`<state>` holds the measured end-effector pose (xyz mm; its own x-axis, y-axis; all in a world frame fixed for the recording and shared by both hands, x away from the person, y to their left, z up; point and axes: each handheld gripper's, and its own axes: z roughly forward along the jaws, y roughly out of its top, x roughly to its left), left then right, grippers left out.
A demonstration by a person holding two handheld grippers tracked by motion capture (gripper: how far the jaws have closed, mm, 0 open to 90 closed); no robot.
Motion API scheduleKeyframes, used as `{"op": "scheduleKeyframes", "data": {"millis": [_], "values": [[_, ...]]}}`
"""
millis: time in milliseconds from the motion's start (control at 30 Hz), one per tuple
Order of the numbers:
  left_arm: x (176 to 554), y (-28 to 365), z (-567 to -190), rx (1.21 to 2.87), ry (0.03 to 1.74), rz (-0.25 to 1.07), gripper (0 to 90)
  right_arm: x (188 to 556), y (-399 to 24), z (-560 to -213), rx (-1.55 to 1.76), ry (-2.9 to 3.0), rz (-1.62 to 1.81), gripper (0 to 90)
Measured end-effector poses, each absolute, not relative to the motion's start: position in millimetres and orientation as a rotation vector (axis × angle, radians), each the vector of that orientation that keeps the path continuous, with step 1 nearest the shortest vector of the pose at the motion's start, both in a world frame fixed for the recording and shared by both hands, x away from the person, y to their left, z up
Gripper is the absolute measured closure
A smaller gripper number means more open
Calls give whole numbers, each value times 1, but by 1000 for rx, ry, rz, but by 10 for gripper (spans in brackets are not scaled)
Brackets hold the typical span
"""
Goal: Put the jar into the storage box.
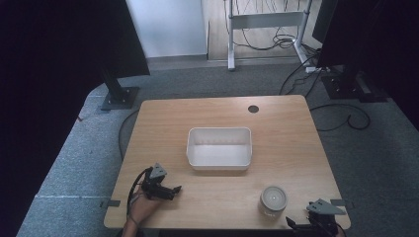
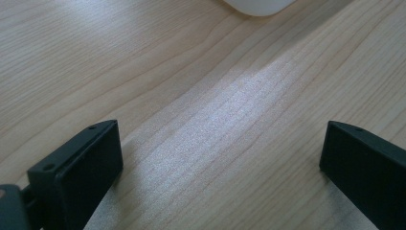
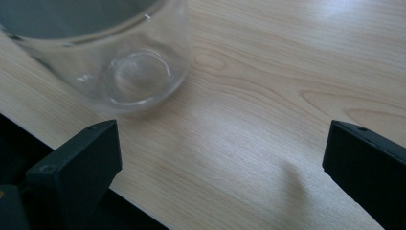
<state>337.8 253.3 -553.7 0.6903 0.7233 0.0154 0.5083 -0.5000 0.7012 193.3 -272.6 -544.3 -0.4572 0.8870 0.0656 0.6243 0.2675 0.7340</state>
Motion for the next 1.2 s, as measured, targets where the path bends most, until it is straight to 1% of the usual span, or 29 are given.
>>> {"op": "scheduleKeyframes", "data": {"millis": [667,1200], "values": [[338,254,-554,2216,935,404,6,189,-249,-529,1233,2228,1110,0],[338,254,-554,2215,936,404,6,196,-231,-521,1151,2256,1157,0]]}}
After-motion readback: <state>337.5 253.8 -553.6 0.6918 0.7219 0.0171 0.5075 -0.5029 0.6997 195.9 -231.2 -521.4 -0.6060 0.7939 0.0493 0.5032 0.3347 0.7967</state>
